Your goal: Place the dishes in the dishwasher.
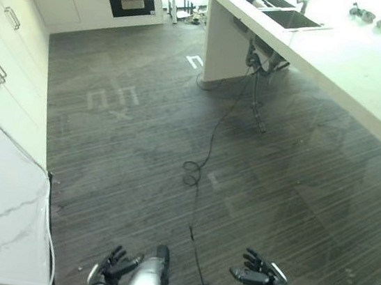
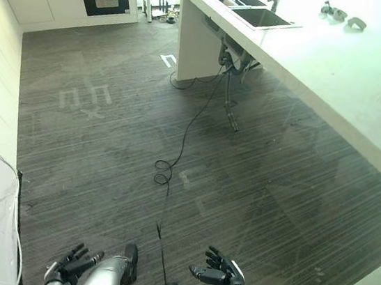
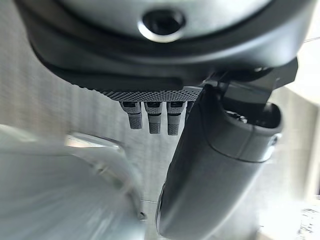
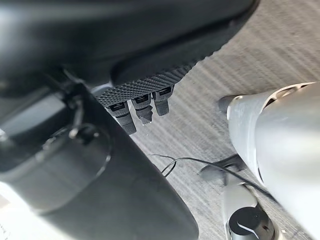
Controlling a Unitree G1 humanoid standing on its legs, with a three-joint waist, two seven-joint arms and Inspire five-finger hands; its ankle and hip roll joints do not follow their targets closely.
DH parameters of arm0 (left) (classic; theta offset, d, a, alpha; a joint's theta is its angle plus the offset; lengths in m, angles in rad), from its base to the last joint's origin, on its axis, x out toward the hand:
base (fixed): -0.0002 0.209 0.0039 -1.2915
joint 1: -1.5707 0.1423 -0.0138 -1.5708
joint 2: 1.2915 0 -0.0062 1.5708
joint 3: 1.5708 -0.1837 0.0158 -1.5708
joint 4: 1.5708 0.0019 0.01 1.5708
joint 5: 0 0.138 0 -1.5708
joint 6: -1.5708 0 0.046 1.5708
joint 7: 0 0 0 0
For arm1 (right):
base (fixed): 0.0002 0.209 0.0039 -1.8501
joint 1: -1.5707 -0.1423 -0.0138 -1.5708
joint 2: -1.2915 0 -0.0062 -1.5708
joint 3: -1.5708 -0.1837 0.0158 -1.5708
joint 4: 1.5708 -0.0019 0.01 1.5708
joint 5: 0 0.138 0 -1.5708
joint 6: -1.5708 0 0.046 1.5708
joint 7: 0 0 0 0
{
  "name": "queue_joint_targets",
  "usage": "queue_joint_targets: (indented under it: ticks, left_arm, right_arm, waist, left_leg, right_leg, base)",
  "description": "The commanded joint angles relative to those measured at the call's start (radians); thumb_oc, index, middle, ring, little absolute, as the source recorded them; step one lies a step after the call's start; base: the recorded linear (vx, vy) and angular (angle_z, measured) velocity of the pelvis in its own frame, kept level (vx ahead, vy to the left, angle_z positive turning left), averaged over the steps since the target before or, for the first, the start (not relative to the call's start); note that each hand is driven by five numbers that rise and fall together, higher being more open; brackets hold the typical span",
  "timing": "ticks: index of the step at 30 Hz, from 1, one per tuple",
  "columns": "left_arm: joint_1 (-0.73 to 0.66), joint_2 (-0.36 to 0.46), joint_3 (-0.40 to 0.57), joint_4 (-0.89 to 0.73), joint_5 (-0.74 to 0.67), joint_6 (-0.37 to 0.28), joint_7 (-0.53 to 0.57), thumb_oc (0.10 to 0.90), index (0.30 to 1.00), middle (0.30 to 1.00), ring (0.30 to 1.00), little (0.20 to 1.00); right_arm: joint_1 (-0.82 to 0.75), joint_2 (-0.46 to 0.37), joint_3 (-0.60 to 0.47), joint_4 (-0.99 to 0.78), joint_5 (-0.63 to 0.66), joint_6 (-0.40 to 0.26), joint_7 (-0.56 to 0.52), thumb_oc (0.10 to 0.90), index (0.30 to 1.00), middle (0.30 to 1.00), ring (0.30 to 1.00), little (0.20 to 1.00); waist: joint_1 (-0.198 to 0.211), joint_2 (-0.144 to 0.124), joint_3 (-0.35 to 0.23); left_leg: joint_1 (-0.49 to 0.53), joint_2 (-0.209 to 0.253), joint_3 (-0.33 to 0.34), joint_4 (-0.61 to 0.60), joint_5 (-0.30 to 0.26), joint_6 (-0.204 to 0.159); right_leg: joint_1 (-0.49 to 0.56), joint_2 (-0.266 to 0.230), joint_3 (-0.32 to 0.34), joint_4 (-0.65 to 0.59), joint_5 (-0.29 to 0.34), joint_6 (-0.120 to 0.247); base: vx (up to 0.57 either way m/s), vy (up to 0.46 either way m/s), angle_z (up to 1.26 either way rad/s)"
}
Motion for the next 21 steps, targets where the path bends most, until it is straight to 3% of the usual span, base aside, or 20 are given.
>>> queue_joint_targets:
  ticks: [1,6,8,10,11,13,15,16,17,18,20,21]
  left_arm:
    - [0.018,0.047,0.01,-0.074,0.016,-0.061,0.002,0.8,0.9,0.9,0.9,0.9]
    - [0.045,0.045,0.043,-0.067,0.038,-0.06,-0.017,0.8,0.9,0.9,0.9,0.9]
    - [0.047,0.052,0.059,-0.061,0.051,-0.065,-0.037,0.8,0.9,0.9,0.9,0.9]
    - [0.039,0.055,0.059,-0.065,0.064,-0.064,-0.04,0.8,0.9,0.9,0.9,0.9]
    - [0.034,0.058,0.056,-0.066,0.079,-0.068,-0.045,0.8,0.9,0.9,0.9,0.9]
    - [0.021,0.076,0.043,-0.081,0.082,-0.06,-0.05,0.8,0.9,0.9,0.9,0.9]
    - [0.007,0.089,0.028,-0.09,0.104,-0.036,-0.049,0.8,0.9,0.9,0.9,0.9]
    - [0.0,0.094,0.016,-0.093,0.124,-0.028,-0.05,0.8,0.9,0.9,0.9,0.9]
    - [0.001,0.095,0.003,-0.097,0.131,-0.025,-0.051,0.8,0.9,0.9,0.9,0.9]
    - [-0.003,0.097,-0.028,-0.106,0.137,-0.022,-0.033,0.8,0.9,0.9,0.9,0.9]
    - [-0.014,0.099,-0.042,-0.112,0.129,-0.008,-0.03,0.8,0.9,0.9,0.9,0.9]
    - [-0.018,0.101,-0.04,-0.116,0.135,-0.002,-0.033,0.8,0.9,0.9,0.9,0.9]
  right_arm:
    - [0.038,-0.038,-0.014,-0.12,-0.009,-0.053,0.02,0.8,0.9,0.9,0.9,0.9]
    - [0.068,-0.035,-0.008,-0.15,-0.018,-0.053,0.018,0.8,0.9,0.9,0.9,0.9]
    - [0.074,-0.016,-0.008,-0.157,-0.033,-0.047,0.011,0.8,0.9,0.9,0.9,0.9]
    - [0.068,-0.003,-0.006,-0.168,-0.036,-0.034,-0.002,0.8,0.9,0.9,0.9,0.9]
    - [0.064,0.006,-0.006,-0.178,-0.038,-0.026,-0.01,0.8,0.9,0.9,0.9,0.9]
    - [0.052,0.021,-0.001,-0.207,-0.043,-0.012,-0.026,0.8,0.9,0.9,0.9,0.9]
    - [0.054,0.036,0.005,-0.225,-0.042,0.001,-0.034,0.8,0.9,0.9,0.9,0.9]
    - [0.06,0.038,0.011,-0.238,-0.038,0.005,-0.04,0.8,0.9,0.9,0.9,0.9]
    - [0.063,0.036,0.02,-0.241,-0.033,0.001,-0.043,0.8,0.9,0.9,0.9,0.9]
    - [0.05,0.028,0.038,-0.222,-0.015,-0.013,-0.048,0.8,0.9,0.9,0.9,0.9]
    - [0.044,0.023,0.043,-0.222,-0.002,-0.013,-0.052,0.8,0.9,0.9,0.9,0.9]
    - [0.05,0.023,0.04,-0.23,-0.005,-0.014,-0.051,0.8,0.9,0.9,0.9,0.9]
  waist:
    - [-0.001,0.009,-0.066]
    - [-0.002,0.002,-0.087]
    - [0.005,-0.012,-0.114]
    - [0.007,-0.02,-0.134]
    - [0.006,-0.022,-0.147]
    - [-0.015,-0.026,-0.166]
    - [-0.018,-0.031,-0.171]
    - [-0.024,-0.017,-0.168]
    - [-0.032,-0.009,-0.163]
    - [-0.048,0.006,-0.148]
    - [-0.063,0.011,-0.133]
    - [-0.069,0.009,-0.125]
  left_leg:
    - [-0.012,0.005,-0.035,0.12,0.05,0.039]
    - [0.033,0.006,0.007,0.12,0.0,0.055]
    - [0.057,-0.03,0.022,0.12,-0.076,0.091]
    - [0.071,-0.049,0.032,0.12,-0.108,0.116]
    - [0.082,-0.064,0.028,0.12,-0.127,0.133]
    - [0.132,-0.117,-0.021,0.12,-0.187,0.182]
    - [0.156,-0.164,-0.039,0.12,-0.216,0.218]
    - [0.174,-0.177,-0.063,0.12,-0.231,0.235]
    - [0.189,-0.183,-0.076,0.12,-0.243,0.242]
    - [0.219,-0.184,-0.086,0.12,-0.257,0.241]
    - [0.236,-0.184,-0.095,0.12,-0.254,0.228]
    - [0.245,-0.185,-0.097,0.12,-0.259,0.224]
  right_leg:
    - [0.146,0.004,0.023,-0.056,-0.086,0.093]
    - [0.222,-0.022,0.026,-0.056,-0.128,0.102]
    - [0.264,-0.042,0.044,-0.056,-0.139,0.121]
    - [0.285,-0.055,0.044,-0.056,-0.141,0.136]
    - [0.301,-0.064,0.038,-0.056,-0.122,0.148]
    - [0.305,-0.085,0.019,-0.037,0.076,0.211]
    - [0.218,-0.138,0.033,0.215,0.223,0.249]
    - [0.129,-0.145,0.057,0.417,0.276,0.251]
    - [0.055,-0.149,0.065,0.501,0.29,0.244]
    - [-0.065,-0.16,0.043,0.511,0.261,0.211]
    - [-0.087,-0.135,-0.003,0.341,0.182,0.178]
    - [-0.084,-0.131,-0.02,0.258,0.173,0.175]
  base:
    - [0.31,0.151,-0.17]
    - [0.36,0.187,-0.15]
    - [0.41,0.257,0.05]
    - [0.34,0.233,-0.07]
    - [0.41,0.319,-0.05]
    - [0.41,0.359,0.11]
    - [0.25,0.304,0.26]
    - [0.18,0.253,0.66]
    - [0.24,0.254,0.59]
    - [0.22,0.137,0.34]
    - [0.22,-0.04,0.14]
    - [0.26,-0.218,0.26]
